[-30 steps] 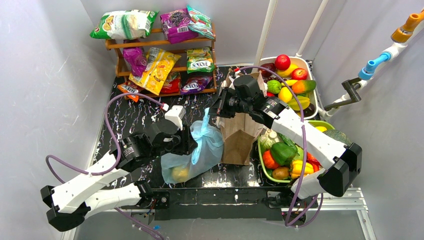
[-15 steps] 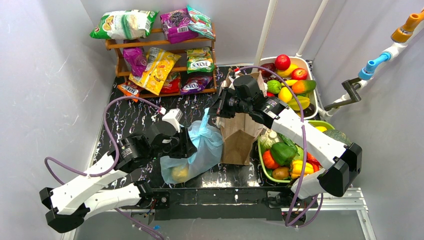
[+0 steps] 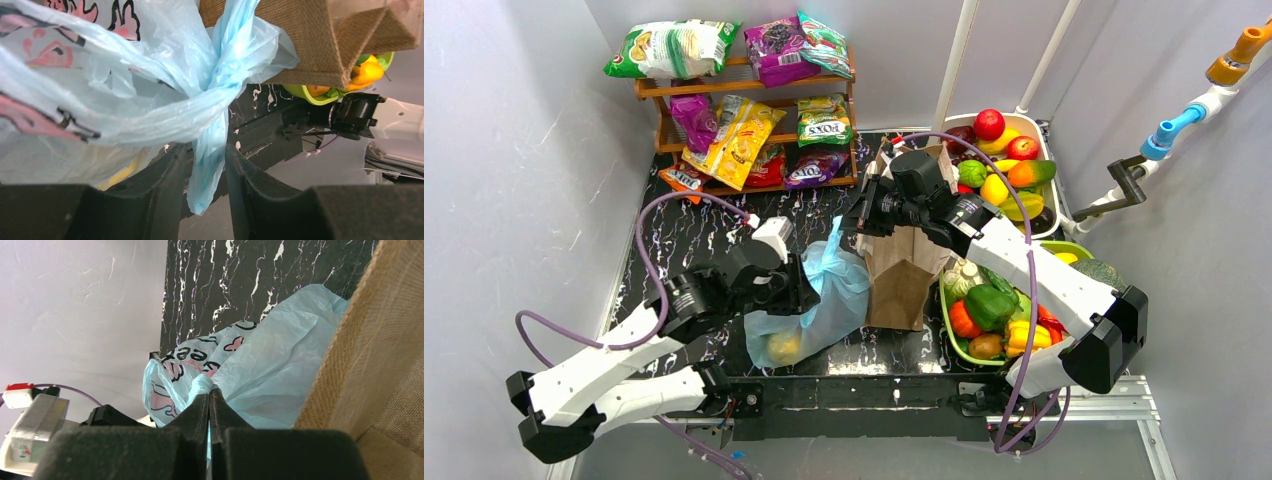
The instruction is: Place the food into the grocery bag and tie it
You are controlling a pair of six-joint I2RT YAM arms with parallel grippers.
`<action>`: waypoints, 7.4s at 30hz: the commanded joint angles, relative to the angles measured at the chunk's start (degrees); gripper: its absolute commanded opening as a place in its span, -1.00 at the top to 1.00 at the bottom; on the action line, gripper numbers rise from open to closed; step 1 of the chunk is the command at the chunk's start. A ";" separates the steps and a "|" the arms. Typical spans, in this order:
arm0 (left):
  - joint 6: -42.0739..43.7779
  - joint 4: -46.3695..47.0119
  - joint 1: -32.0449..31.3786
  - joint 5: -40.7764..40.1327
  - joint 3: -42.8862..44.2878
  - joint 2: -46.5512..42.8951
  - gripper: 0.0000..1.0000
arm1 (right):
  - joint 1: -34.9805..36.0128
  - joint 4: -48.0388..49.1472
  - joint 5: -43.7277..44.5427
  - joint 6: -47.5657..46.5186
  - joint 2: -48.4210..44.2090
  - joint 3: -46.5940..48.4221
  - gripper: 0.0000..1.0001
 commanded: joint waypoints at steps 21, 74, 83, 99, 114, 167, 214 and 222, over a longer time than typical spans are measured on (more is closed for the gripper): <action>0.76 -0.31 0.20 3.04 -0.22 -1.67 1.00 | 0.15 0.73 1.19 -0.78 -1.57 0.15 0.97; -11.71 -27.86 0.21 0.00 -3.71 -34.80 1.00 | -10.05 2.50 0.30 -0.03 -1.56 -0.60 0.97; -9.77 -23.26 0.22 -0.94 -4.20 -34.81 0.49 | -10.09 2.66 -2.07 -1.01 -1.98 -1.87 0.97; 12.31 -11.74 0.21 -2.47 16.63 1.20 -0.66 | -9.52 -6.40 -7.76 -13.32 -3.38 2.37 0.11; 20.51 -18.02 3.29 -15.99 34.13 17.95 -0.96 | -9.43 -19.28 0.18 -20.38 -10.41 8.43 -0.32; -10.32 85.06 64.73 17.39 -3.26 53.21 -0.72 | -9.43 -18.17 -1.78 -18.10 -16.03 -5.46 -0.33; -22.44 77.28 64.65 30.08 3.28 26.68 1.00 | -9.43 -24.75 1.88 -17.83 -20.96 4.53 -0.30; -16.45 67.78 64.54 37.14 13.05 22.47 1.00 | -9.43 -27.11 3.90 -19.54 -21.23 9.30 -0.32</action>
